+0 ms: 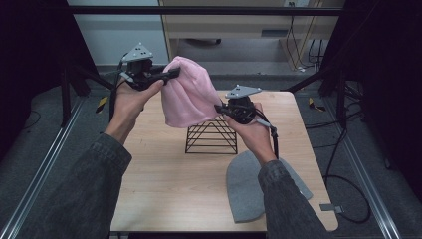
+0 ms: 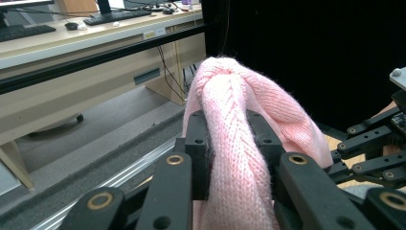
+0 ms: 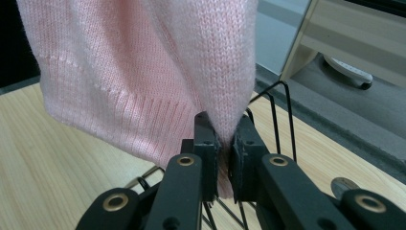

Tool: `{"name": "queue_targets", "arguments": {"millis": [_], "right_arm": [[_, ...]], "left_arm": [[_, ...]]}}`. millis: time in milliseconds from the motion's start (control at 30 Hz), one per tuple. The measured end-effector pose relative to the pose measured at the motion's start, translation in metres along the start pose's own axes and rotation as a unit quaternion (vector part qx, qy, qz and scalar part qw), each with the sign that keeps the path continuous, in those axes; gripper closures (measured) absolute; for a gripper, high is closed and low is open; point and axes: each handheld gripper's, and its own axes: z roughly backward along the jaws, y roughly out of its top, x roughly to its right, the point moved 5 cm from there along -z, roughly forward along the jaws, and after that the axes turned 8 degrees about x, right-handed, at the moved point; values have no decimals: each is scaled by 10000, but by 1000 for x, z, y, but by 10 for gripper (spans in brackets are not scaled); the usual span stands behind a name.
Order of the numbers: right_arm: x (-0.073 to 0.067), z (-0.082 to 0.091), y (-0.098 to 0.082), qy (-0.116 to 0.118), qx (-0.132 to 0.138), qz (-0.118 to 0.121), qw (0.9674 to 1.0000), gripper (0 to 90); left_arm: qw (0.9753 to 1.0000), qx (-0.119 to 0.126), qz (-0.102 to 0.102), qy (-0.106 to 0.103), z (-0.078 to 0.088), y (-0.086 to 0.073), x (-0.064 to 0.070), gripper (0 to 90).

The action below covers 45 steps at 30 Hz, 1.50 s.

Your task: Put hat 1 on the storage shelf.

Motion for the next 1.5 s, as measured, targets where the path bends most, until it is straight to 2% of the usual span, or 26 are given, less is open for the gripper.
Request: {"name": "queue_targets", "arguments": {"millis": [233, 467, 667, 800, 1133, 1233, 1300, 1367, 1500], "right_arm": [[3, 2, -9, -64, 44, 26, 10000, 831], [4, 8, -26, -97, 127, -32, 9999, 831], [8, 15, -37, -130, 156, -89, 9998, 831], [9, 18, -44, -115, 99, -90, 9998, 831], [13, 21, -60, -166, -27, -59, 9998, 826], [14, 23, -66, -187, -83, -41, 9998, 827], [14, 23, -67, -186, -92, -57, 9998, 826], [14, 25, -72, -186, -133, -71, 9997, 826], [14, 25, -78, -207, -203, -93, 9995, 825]], "left_arm": [[10000, 54, -56, -30, -10, -3, 4, 738], [9999, 50, -61, -143, -19, -10, 13, 737], [9997, -70, -126, -211, -24, -14, 23, 734], [9995, -179, -120, -215, -27, -19, 28, 730], [9991, -235, -94, -353, -35, -29, 40, 723], [9987, -246, -74, -449, -37, -30, 47, 722], [9985, -276, -85, -459, -37, -30, 48, 722], [9980, -364, -218, -459, -39, -32, 53, 722], [9977, -427, -226, -485, -42, -37, 55, 718]]}}
